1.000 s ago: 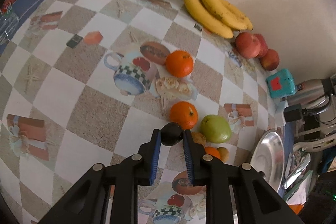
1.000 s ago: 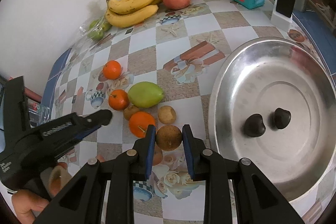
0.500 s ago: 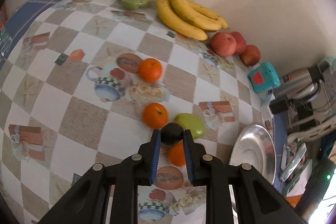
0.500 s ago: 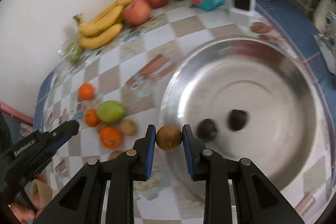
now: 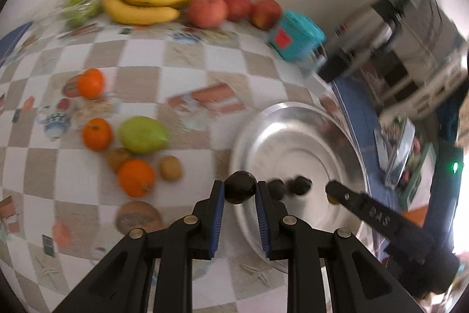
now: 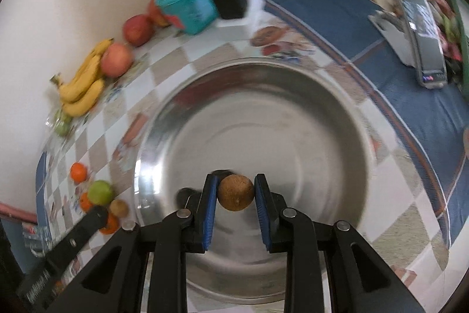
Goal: Organize fruits
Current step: 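Carry the kiwi in the right tool over the steel basin, then open the right tool to release the kiwi into the basin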
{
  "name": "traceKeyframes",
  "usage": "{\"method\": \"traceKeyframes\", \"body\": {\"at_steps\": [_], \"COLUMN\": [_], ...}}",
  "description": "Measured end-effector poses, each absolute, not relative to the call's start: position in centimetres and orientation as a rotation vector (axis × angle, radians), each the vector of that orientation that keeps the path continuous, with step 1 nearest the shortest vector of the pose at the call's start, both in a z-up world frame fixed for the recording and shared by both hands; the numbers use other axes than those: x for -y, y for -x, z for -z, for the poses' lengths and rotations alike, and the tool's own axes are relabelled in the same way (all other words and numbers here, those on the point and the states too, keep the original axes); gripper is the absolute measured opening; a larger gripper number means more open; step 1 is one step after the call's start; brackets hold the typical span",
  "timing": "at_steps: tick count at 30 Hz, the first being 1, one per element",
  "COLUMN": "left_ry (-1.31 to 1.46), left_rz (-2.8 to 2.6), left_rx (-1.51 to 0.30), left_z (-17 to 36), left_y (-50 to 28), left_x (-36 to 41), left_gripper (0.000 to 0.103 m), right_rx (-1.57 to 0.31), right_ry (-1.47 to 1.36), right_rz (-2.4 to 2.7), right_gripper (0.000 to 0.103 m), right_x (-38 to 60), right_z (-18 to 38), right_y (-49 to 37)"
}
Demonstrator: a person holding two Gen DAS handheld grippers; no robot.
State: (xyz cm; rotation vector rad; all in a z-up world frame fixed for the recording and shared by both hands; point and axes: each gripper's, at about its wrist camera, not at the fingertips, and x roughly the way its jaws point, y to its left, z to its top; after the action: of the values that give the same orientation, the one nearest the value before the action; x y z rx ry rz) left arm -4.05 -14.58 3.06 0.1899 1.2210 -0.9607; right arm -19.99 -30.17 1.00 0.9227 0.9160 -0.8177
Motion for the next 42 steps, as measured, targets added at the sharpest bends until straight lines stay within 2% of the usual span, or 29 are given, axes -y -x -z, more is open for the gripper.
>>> {"method": "traceKeyframes", "body": {"at_steps": [20,23,24,25,28,35,42], "left_ry": [-0.381,-0.376,-0.374,-0.370,-0.358,-0.317,-0.242], "left_rz": [1.009,1.001,0.998,0.996,1.000,0.986,0.882], "left_rx": [-1.246,-1.254,-1.256,-1.258,-1.258,-1.257,-1.245], "left_z": [-0.4,-0.3,-0.3,-0.3,-0.5,-1.1,-1.7], "left_y": [8.9,8.8,8.8,8.7,8.6,7.5,4.4], "left_x": [17.5,17.5,17.5,17.5,17.3,16.8,15.1], "left_gripper": [0.025,0.026,0.027,0.029,0.038,0.040,0.048], "right_rx": [-0.985,-0.977,-0.973,-0.967,-0.955,-0.935,-0.929], "right_ry": [-0.965,-0.966,-0.967,-0.970,-0.971,-0.972,-0.970], "right_rz": [0.857,0.867,0.871,0.873,0.872,0.872,0.863], "right_gripper": [0.028,0.032,0.038,0.039,0.039,0.039,0.039], "right_x": [30.3,30.4,30.4,30.5,30.6,30.6,30.5], "right_z": [0.8,0.6,0.6,0.5,0.3,-0.1,-0.3], "right_y": [20.4,20.5,20.5,20.5,20.5,20.7,20.6]}}
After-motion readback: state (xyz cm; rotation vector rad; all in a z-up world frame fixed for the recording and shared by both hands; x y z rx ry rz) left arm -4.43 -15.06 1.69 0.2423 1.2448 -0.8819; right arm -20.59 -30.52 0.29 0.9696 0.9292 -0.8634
